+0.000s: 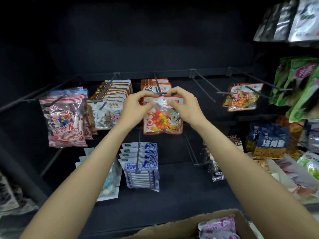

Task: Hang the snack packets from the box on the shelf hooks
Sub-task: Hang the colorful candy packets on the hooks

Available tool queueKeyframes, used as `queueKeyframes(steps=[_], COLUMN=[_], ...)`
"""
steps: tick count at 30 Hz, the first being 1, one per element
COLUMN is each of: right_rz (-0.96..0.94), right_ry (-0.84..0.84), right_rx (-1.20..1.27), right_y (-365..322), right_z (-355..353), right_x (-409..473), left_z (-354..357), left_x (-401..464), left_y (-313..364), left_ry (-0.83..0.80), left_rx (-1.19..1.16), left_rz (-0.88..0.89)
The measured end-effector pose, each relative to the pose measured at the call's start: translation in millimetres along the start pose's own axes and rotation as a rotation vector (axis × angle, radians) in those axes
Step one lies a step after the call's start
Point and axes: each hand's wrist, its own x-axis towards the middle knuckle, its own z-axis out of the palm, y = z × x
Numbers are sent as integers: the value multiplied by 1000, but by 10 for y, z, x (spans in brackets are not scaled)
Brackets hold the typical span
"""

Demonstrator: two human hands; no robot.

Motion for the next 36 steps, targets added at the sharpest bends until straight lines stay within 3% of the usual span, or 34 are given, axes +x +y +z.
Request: queueKeyframes(steps=[8, 17, 24, 31, 36], right_rz=[68, 39, -174, -125, -98], right_ry=[71, 57, 58, -122, -120], right_rx=[58, 22, -441, -885, -881], right_y=[4, 41, 345, 647, 698], right_z=[117, 107, 231, 392, 450], right_x=[84, 128, 170, 553, 482], left_z=[40, 52, 248, 387, 407], left_x=[52, 31, 272, 643, 588], left_y=[-42, -124, -354, -709, -769], left_ry=[156, 43, 179, 159, 166], left_rx=[114, 212, 502, 639, 595], left_rz=[-43, -34, 42, 65, 90])
